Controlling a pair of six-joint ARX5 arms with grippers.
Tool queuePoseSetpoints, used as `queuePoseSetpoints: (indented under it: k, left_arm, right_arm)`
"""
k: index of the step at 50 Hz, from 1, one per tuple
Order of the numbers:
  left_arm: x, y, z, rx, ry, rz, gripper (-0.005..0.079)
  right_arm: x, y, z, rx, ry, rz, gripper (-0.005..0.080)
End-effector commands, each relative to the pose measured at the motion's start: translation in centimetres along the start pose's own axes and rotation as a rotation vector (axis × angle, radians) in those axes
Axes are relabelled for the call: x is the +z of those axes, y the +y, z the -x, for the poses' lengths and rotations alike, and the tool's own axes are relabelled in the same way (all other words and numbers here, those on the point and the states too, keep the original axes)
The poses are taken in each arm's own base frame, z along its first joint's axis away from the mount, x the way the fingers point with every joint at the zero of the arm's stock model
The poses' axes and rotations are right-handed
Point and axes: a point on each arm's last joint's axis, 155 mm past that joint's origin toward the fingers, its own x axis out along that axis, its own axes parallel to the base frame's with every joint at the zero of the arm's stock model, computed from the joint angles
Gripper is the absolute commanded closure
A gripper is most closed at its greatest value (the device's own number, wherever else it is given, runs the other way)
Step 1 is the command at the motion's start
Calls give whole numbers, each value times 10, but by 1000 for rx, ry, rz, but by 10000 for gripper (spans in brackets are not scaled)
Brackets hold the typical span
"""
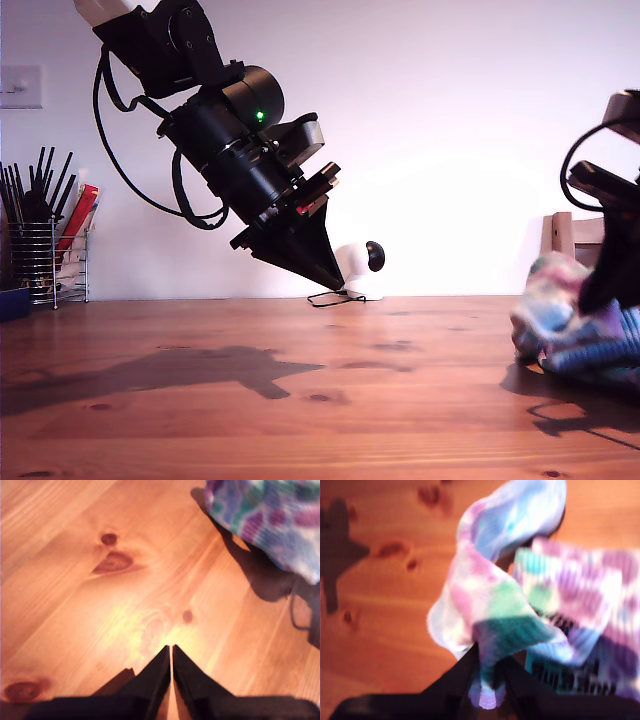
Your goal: Fold the socks in front of you. After folding them, place them to the right side.
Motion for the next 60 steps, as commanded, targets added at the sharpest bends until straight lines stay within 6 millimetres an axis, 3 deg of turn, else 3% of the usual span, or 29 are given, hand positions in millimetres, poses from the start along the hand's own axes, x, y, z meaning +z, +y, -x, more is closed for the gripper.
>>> queuePoseSetpoints:
  k: [1,8,17,27,34,46,52,60]
  left_arm:
    - [9,-4,5,-7,-28,-2,751]
    - [11,-9,5,-32,-37,2,751]
    - [12,-14,5,-58,-40,4,751]
    - [11,-19,5,-83,-36,13,751]
    - [9,-19,5,-83,-30,16,751]
    - [5,-20,5,-86,-14,25,751]
    - [5,-20,5,-85,-15,25,751]
    - [5,-20,5,-85,-15,24,751]
  right_arm:
    - [-2,2,11,2,-21,9,765]
    - [-9,-6,26,-65,-11,11,765]
    - [-37,-27,35,-180,98,-79,765]
    - [-43,-33,36,-217,113,-128,765]
    - [-50,-52,41,-321,131,-163,761]
    - [-56,-61,35,-358,160,-205,565]
    - [-62,-64,29,-362,192,-215,405]
    - [-54,-63,29,-360,178,-216,393]
